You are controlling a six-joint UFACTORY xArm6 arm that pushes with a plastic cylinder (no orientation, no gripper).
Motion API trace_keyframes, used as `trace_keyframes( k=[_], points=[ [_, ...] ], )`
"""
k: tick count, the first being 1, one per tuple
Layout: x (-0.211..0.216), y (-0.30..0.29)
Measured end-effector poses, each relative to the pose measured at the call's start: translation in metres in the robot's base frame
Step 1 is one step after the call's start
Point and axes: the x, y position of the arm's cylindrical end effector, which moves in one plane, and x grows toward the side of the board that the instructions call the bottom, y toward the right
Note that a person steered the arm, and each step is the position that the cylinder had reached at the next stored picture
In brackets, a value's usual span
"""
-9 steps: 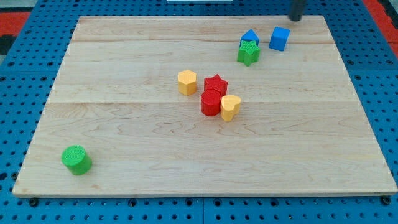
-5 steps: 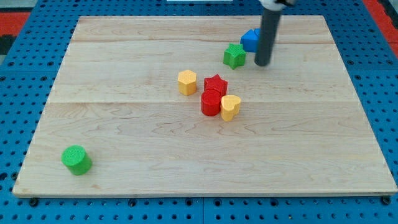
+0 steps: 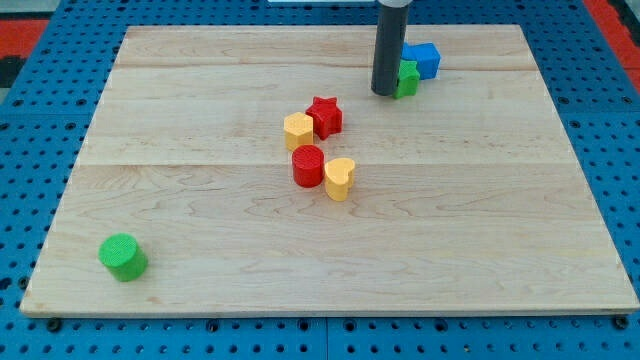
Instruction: Move the green star to the bottom side of the blue triangle
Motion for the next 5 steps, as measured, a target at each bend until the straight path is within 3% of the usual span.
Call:
trace_keyframes(
  k=[2,3,4,5],
  points=[
    [0.149,0.075],
    [0.181,-0.037],
    [0.181,-0.115],
    [0.176,-0.113]
  ],
)
